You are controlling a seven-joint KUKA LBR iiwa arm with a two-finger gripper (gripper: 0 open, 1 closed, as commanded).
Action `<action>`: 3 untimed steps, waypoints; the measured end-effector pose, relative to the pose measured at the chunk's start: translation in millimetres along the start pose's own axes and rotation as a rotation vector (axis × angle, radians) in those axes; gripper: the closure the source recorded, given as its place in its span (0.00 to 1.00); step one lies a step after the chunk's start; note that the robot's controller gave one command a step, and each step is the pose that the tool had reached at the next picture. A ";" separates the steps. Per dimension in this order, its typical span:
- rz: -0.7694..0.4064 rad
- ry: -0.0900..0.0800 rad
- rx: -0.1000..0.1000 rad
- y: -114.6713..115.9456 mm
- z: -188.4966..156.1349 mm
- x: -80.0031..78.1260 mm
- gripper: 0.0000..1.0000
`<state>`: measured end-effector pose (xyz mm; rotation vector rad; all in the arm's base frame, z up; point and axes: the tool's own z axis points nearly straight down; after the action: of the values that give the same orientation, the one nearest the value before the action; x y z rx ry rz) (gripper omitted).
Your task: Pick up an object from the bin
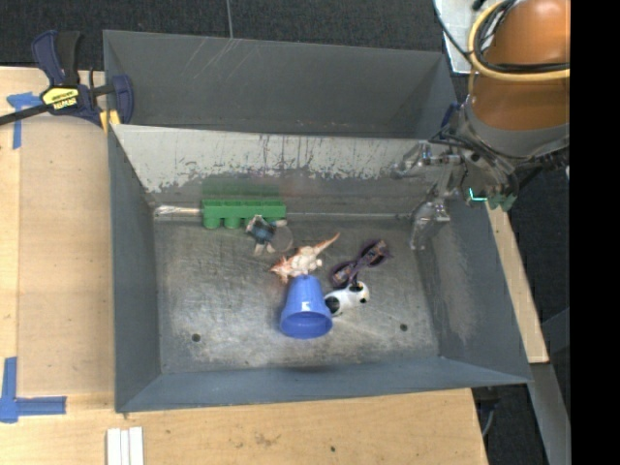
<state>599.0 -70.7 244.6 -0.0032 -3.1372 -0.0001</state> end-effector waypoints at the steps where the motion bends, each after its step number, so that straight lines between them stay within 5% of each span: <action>1: -0.001 -0.009 0.001 0.3 -5.2 -1.4 0.00; 2: -0.133 -0.011 0.002 0.5 37.4 -3.0 0.00; 3: -0.454 -0.008 0.002 6.5 77.4 1.1 0.00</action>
Offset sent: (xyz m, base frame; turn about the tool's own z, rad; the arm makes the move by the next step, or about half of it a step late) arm 0.0037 0.0005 -0.1746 -0.5319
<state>597.6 -64.2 167.1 0.7049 -3.0652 0.0013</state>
